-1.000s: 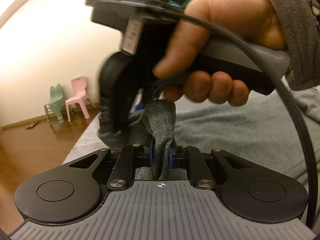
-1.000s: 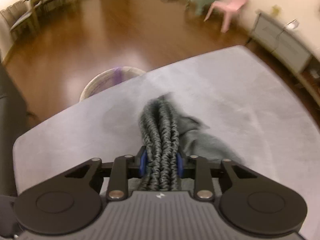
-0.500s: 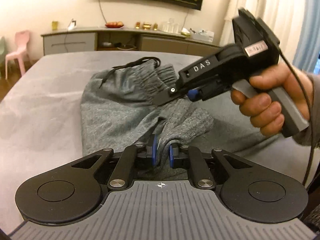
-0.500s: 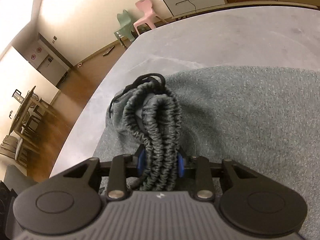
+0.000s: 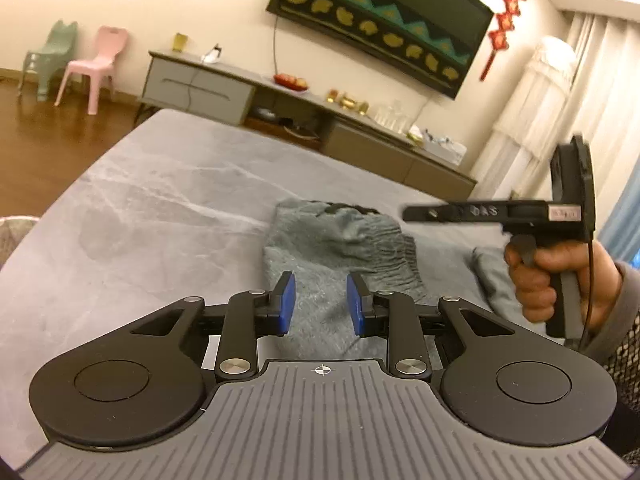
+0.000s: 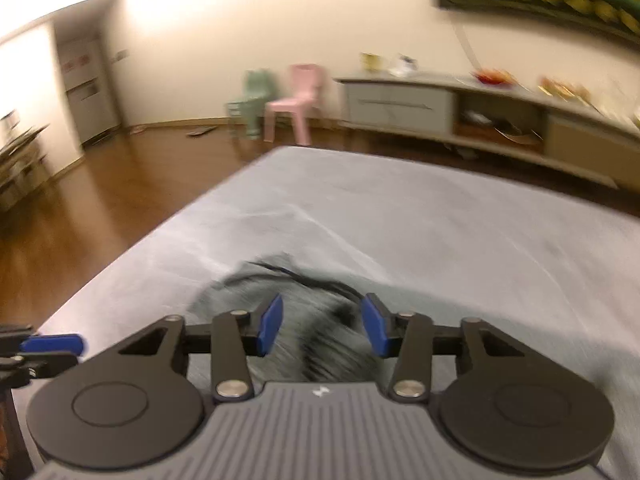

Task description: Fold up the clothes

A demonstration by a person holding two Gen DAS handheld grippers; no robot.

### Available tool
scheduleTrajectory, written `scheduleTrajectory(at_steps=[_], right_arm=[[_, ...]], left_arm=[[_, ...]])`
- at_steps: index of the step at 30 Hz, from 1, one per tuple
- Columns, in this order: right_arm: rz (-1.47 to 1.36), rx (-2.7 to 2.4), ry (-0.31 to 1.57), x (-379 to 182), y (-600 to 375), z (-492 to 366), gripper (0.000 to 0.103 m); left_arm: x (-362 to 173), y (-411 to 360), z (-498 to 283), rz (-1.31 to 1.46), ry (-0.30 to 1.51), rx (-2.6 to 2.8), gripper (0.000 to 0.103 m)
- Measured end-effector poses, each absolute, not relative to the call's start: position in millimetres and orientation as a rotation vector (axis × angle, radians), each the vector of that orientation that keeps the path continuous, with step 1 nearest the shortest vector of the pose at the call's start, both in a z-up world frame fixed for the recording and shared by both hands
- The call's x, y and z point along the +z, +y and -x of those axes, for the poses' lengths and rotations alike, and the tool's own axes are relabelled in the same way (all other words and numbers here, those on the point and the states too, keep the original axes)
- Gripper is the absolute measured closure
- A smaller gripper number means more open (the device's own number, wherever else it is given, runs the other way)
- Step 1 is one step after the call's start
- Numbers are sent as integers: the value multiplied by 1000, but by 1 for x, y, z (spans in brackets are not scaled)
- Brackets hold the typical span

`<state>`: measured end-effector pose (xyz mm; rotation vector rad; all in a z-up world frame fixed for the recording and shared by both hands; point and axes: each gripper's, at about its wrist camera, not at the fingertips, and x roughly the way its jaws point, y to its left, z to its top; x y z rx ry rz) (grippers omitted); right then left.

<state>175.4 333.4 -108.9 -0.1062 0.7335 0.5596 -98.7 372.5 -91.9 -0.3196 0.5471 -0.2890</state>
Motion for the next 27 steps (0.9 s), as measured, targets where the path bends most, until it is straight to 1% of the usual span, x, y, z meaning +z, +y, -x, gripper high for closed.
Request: scheduleTrajectory(at_steps=[1, 2, 3, 5, 7, 8, 9, 11, 12, 13, 14, 15, 16, 17, 21, 22, 23, 25, 27], right_arm=[[163, 551, 789, -117, 346, -184, 66], [208, 515, 863, -129, 352, -195, 63], [223, 516, 878, -136, 354, -201, 61], [194, 535, 900, -126, 358, -208, 61], [124, 584, 857, -107, 360, -214, 53], [114, 597, 834, -100, 367, -221, 46], [125, 609, 818, -93, 373, -226, 44], [204, 625, 851, -97, 389, -231, 44], [251, 638, 918, -110, 403, -245, 44], [298, 653, 989, -124, 417, -260, 46], [332, 677, 1032, -130, 428, -268, 63], [364, 702, 1072, -135, 438, -274, 74], [362, 719, 1049, -131, 443, -280, 87], [356, 735, 1019, -127, 449, -285, 90], [338, 776, 928, -127, 463, -303, 91], [371, 769, 917, -136, 468, -308, 91], [396, 758, 915, -142, 472, -307, 90], [412, 739, 910, -146, 474, -306, 83], [297, 696, 881, -120, 450, -301, 62]], left_arm=[[-95, 361, 92, 292, 576, -319, 86], [-98, 351, 90, 266, 612, -338, 85], [-103, 341, 86, 233, 652, -335, 85], [-112, 329, 82, 169, 697, -313, 85], [-115, 326, 85, 154, 684, -308, 83], [-116, 327, 85, 162, 682, -308, 83], [-118, 327, 85, 155, 681, -310, 83], [-121, 324, 85, 135, 680, -312, 83], [-122, 323, 85, 125, 680, -314, 83], [-123, 322, 84, 115, 680, -315, 83], [-122, 322, 84, 108, 682, -316, 83], [-122, 322, 83, 104, 684, -318, 83], [-123, 322, 83, 98, 685, -319, 83], [-123, 322, 84, 91, 686, -319, 83], [-125, 324, 85, 70, 683, -326, 83], [-125, 325, 84, 71, 681, -323, 83], [-125, 325, 83, 69, 681, -323, 83], [-124, 326, 82, 66, 684, -327, 83], [-121, 327, 88, 67, 682, -330, 83]])
